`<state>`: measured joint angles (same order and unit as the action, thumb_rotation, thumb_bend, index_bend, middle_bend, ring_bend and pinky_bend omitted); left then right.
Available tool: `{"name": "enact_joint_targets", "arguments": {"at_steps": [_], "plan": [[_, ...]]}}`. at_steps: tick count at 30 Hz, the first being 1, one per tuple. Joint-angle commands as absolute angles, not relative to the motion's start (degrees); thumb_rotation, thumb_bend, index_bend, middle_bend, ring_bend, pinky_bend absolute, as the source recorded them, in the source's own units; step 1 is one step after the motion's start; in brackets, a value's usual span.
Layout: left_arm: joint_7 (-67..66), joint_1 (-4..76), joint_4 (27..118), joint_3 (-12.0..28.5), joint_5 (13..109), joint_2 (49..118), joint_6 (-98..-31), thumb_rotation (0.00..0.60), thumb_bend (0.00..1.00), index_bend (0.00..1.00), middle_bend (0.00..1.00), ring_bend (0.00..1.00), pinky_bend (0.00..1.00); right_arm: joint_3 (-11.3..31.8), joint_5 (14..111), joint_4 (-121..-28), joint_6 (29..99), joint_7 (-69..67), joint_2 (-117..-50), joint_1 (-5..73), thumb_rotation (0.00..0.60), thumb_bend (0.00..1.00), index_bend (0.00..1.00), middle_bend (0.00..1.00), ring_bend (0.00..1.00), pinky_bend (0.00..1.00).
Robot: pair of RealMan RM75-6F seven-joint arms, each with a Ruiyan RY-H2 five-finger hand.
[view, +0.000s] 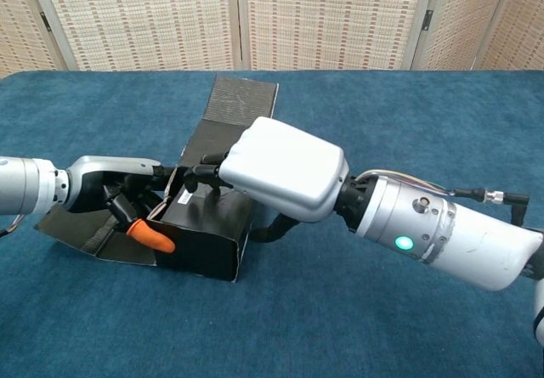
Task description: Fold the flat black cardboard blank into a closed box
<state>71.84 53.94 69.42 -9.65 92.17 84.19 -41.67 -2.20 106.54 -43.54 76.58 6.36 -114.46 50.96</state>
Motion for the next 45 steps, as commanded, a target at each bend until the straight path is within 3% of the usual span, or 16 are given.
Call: {"name": "enact_joint_targets", "arguments": {"at_steps": [1, 22, 45], "plan": [[71.96, 54.07, 69.58, -9.69, 92.57, 84.2, -41.65, 0.6, 0.19, 0.04, 0.09, 0.6, 0.86, -2.22, 106.42, -43.57, 76.48, 6.48, -114.44, 50.86, 0.6, 0.01, 0.33, 0.39, 0.75, 1.0], [73.86, 54.58, 69.82, -10.2, 94.14, 84.07, -42.32, 0.6, 0.19, 0.0, 0.01, 0.59, 0.85, -3.64, 107.05, -45.11, 75.23, 6.46, -113.67, 51.13, 0.6, 0.02, 0.33, 0.39, 0.75, 1.0], [74.55, 54.67, 69.32, -10.2, 93.89, 84.38, -42.27, 0.6, 0.19, 0.0, 0.0, 0.58, 0.85, -3.91, 107.03, -46.79, 75.14, 5.65, -112.07, 50.53, 0.6, 0.02, 0.33, 0.4, 0.75, 1.0]]}}
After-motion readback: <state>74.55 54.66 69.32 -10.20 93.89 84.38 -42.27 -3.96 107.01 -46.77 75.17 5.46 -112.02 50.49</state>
